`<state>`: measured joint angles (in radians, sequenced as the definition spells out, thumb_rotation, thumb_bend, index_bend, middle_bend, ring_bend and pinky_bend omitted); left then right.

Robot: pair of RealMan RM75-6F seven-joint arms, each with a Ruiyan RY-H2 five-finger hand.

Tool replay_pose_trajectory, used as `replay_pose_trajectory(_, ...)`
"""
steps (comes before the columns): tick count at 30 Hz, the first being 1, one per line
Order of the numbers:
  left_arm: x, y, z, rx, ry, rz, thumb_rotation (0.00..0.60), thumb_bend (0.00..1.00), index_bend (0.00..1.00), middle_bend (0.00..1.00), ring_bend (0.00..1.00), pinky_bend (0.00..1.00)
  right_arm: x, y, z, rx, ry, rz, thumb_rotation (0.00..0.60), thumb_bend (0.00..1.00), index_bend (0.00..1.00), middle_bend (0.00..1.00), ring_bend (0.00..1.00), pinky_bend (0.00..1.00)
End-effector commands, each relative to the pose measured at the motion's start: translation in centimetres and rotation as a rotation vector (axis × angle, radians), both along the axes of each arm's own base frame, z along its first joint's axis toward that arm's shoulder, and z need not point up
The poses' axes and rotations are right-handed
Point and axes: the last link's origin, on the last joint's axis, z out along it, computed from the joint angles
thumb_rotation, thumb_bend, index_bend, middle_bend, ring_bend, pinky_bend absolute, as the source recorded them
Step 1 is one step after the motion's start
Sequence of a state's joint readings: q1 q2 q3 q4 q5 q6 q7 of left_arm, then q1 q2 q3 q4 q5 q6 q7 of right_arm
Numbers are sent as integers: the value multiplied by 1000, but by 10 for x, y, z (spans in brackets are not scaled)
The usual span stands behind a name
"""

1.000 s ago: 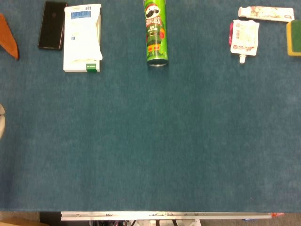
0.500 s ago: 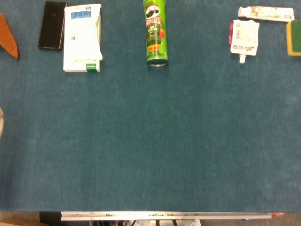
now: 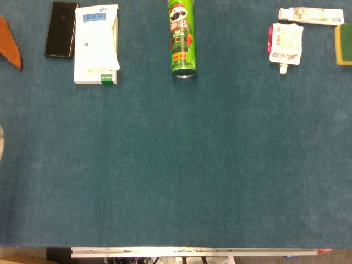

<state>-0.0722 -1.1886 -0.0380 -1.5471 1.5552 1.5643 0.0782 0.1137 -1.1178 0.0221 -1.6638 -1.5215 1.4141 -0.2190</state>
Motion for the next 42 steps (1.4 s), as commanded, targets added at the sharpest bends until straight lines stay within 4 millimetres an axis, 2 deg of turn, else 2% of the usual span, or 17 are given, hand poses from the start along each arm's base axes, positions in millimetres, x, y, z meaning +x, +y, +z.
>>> replay_pose_trajectory(1,0,0,0,0,0,1,600,412,546,548,508,509,2,0,0,-11,-49,25,600,0,468,381,244,92)
replay_pose_trajectory(8,0,0,0,-2,1,1,600,411,546,548,508,509,8,1,-1,1,-220,57,600,0,624,529,374,92)
replay_pose_trajectory(13,0,0,0,-3,2,2,600,411,546,548,508,509,7,3,0,38,-257,26,595,0,889,731,597,92)
replay_pose_trajectory(17,0,0,-1,-4,2,3,600,412,546,548,508,509,7,3,0,81,-263,-3,552,0,991,818,685,91)
replay_pose_trajectory(24,0,0,-1,-5,3,4,600,411,546,548,508,509,8,3,1,110,-255,-12,467,0,1000,872,732,84)
replay_pose_trajectory(37,-1,-1,-1,-5,3,3,600,411,546,548,508,509,7,2,1,112,-280,-7,429,0,1000,906,736,84)
replay_pose_trajectory(42,-1,0,-1,-6,5,6,600,412,546,548,508,509,14,2,-6,191,-425,-5,427,0,1000,906,736,84)
